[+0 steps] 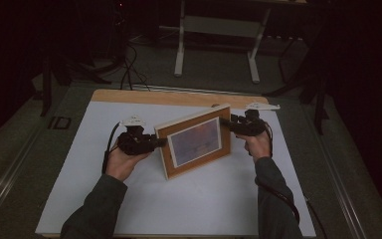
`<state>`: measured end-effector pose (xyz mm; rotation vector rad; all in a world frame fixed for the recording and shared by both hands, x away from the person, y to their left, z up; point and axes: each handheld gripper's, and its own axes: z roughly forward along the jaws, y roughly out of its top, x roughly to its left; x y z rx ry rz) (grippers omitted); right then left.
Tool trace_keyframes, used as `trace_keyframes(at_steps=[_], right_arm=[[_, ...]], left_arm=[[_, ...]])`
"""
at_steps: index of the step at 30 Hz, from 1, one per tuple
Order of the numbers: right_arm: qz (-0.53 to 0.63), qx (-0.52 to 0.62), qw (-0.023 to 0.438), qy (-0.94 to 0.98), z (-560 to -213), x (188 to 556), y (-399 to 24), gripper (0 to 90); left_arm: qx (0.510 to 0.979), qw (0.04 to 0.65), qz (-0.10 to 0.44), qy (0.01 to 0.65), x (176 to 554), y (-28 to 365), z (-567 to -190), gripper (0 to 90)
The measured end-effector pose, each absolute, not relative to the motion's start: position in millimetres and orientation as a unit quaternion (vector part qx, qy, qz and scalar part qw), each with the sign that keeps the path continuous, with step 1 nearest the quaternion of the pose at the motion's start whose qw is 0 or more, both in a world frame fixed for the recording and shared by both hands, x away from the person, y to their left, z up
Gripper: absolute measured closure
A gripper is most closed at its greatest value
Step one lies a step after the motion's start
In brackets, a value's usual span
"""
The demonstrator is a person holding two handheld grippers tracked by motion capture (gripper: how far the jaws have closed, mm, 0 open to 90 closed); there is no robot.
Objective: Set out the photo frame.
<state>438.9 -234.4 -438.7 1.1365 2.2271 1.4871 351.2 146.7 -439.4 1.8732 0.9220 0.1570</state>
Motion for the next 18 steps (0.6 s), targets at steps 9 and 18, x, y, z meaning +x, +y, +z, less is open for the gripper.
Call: trace_keyframes(at_steps=[9,18], right_arm=[[0.5,0.393,0.123,0.762,-438.0,428.4,-233.7,61.2],[0.483,0.403,0.145,0.764,-436.0,412.0,-227.0,61.5]], left_arm=[[0.757,0.525,0.035,0.387,367.0,162.3,-444.0,71.3],[0.758,0.518,0.052,0.394,376.1,166.0,-442.5,69.1]])
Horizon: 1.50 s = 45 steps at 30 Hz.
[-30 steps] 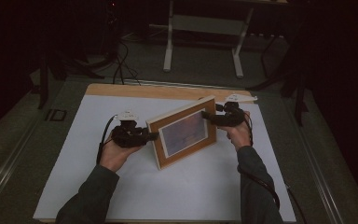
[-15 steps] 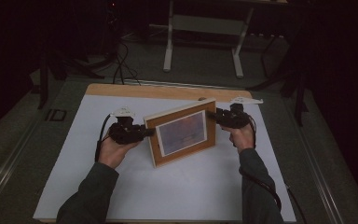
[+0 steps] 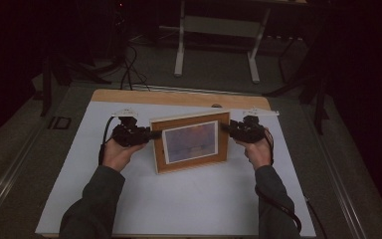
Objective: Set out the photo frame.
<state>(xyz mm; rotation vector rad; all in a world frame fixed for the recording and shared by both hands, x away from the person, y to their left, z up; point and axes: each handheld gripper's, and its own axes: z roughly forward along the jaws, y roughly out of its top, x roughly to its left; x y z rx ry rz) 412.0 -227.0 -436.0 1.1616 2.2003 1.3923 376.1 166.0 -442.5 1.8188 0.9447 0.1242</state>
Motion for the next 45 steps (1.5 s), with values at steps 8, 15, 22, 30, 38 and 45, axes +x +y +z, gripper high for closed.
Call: trace_keyframes(at_steps=[8,15,22,30,38,45], right_arm=[[0.472,0.424,0.167,0.755,-435.4,396.4,-223.7,61.5],[0.461,0.435,0.175,0.753,-433.8,383.8,-222.5,61.7],[0.453,0.428,0.172,0.764,-431.0,376.1,-227.1,62.7],[0.448,0.425,0.185,0.764,-427.0,370.9,-230.9,77.8],[0.466,0.414,0.152,0.767,-433.6,385.3,-229.5,48.0],[0.48,0.398,0.105,0.775,-438.0,396.7,-226.0,49.0]], left_arm=[[0.76,0.514,0.062,0.392,381.3,164.3,-441.9,66.5],[0.761,0.515,0.061,0.39,387.0,163.6,-441.7,63.9],[0.767,0.51,0.061,0.386,391.7,161.7,-440.2,62.2],[0.761,0.513,0.061,0.392,392.4,165.0,-439.4,61.8],[0.762,0.513,0.058,0.39,393.4,165.3,-439.9,61.4],[0.762,0.516,0.055,0.388,394.3,164.7,-440.8,61.9]])
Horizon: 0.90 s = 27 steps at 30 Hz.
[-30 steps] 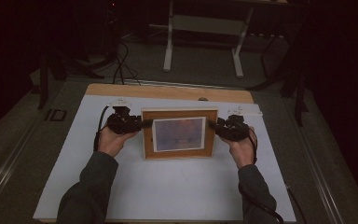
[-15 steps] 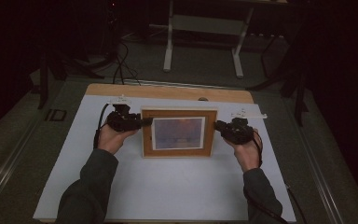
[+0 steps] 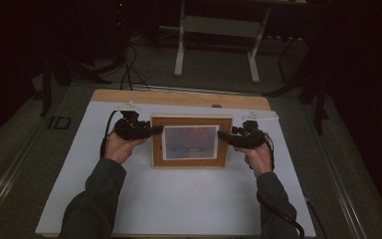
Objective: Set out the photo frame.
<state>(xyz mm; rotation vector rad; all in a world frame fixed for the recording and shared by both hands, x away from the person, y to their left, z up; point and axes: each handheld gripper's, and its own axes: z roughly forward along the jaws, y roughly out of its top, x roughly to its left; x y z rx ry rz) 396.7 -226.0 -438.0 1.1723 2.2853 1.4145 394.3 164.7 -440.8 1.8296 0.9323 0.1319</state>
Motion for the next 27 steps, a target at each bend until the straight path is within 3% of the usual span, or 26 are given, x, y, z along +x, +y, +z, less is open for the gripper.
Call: trace_keyframes(at_steps=[4,13,27], right_arm=[[0.485,0.41,0.104,0.765,-439.7,390.9,-232.9,58.3],[0.485,0.416,0.103,0.762,-439.9,388.6,-236.5,58.5],[0.49,0.423,0.107,0.755,-441.5,378.8,-251.6,43.5]], left_arm=[[0.759,0.52,0.048,0.389,395.5,162.6,-442.4,61.3],[0.758,0.52,0.042,0.392,395.5,160.2,-442.6,60.7],[0.748,0.518,0.053,0.411,386.2,175.1,-439.1,39.9]])
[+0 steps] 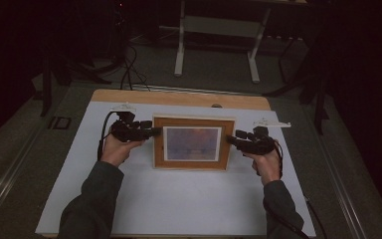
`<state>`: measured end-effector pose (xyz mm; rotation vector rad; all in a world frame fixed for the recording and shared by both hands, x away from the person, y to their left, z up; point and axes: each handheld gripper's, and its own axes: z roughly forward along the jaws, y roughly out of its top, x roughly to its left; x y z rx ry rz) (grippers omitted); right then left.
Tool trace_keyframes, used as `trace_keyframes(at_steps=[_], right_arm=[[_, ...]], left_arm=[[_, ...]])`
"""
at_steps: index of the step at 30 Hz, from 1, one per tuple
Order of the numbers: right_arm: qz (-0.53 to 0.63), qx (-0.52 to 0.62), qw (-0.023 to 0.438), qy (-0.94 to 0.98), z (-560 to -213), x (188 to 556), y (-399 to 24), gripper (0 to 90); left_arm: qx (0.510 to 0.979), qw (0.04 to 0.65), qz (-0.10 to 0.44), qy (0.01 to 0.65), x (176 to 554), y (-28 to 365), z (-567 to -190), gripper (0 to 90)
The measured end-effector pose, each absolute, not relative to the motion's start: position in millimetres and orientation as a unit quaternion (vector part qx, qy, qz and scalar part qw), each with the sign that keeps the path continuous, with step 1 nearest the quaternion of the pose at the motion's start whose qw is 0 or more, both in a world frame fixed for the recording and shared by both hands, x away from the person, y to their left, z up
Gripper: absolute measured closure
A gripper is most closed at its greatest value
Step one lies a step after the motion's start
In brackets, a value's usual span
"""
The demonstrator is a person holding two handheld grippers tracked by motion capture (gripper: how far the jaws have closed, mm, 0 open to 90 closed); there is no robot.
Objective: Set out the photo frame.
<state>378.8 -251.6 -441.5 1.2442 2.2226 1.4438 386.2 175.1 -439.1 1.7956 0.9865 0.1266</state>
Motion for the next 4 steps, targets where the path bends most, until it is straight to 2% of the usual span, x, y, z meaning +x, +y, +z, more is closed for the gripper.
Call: trace_keyframes(at_steps=[4], right_arm=[[0.489,0.421,0.113,0.756,-442.6,371.1,-260.1,41.2]], left_arm=[[0.747,0.51,0.073,0.42,380.3,180.2,-436.5,36.9]])
